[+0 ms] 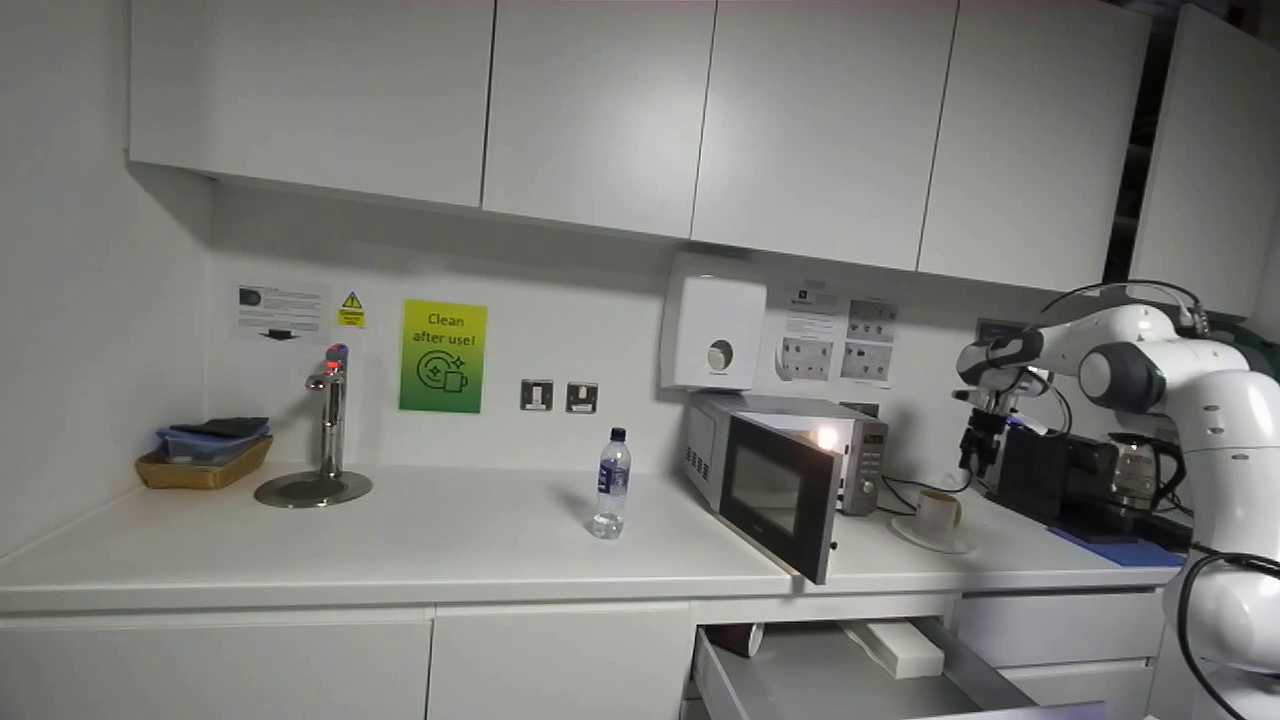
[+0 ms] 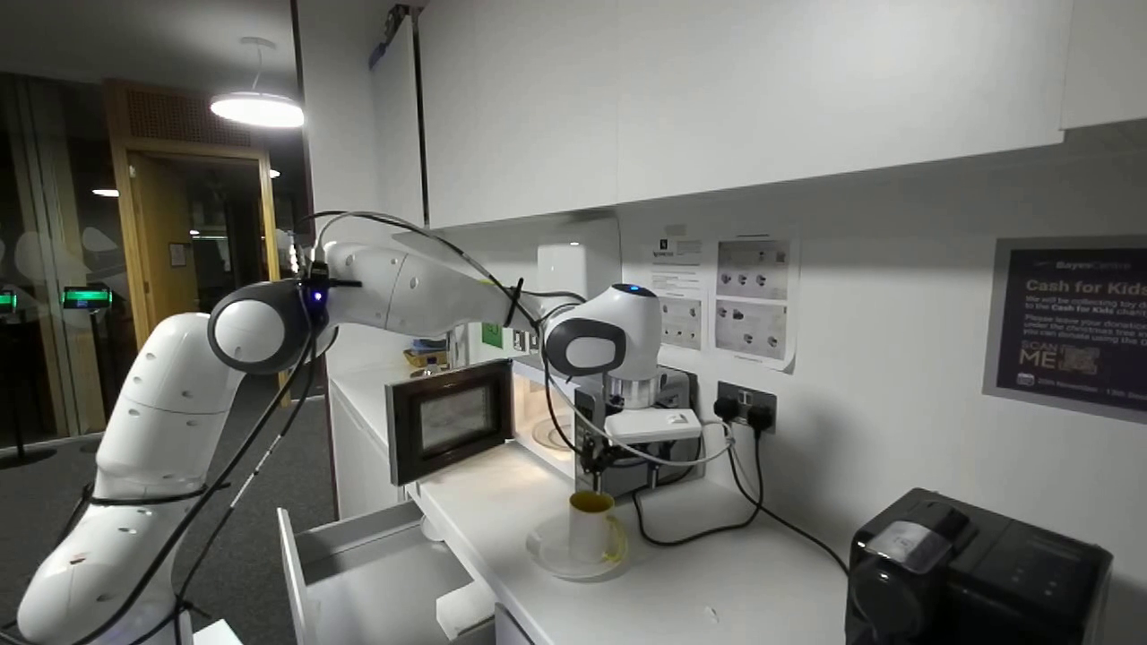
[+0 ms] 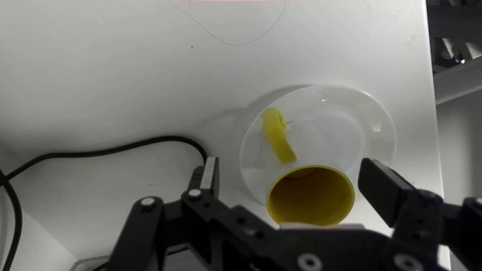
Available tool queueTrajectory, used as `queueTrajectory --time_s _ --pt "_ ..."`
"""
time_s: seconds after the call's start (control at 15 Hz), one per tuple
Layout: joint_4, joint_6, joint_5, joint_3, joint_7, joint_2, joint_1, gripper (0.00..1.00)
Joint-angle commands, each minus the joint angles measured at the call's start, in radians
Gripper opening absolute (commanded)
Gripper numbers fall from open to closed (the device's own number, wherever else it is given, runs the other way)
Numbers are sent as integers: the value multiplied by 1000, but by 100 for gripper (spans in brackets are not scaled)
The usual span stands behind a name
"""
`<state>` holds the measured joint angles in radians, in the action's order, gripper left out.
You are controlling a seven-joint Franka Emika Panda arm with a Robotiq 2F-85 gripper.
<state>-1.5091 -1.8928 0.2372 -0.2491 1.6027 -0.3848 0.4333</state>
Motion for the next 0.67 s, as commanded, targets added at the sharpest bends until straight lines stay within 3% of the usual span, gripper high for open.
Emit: queueTrajectory --time_s 0.0,0.6 --pt "47 30 4 23 41 -17 39 100" --pt "72 62 33 25 79 -28 69 100"
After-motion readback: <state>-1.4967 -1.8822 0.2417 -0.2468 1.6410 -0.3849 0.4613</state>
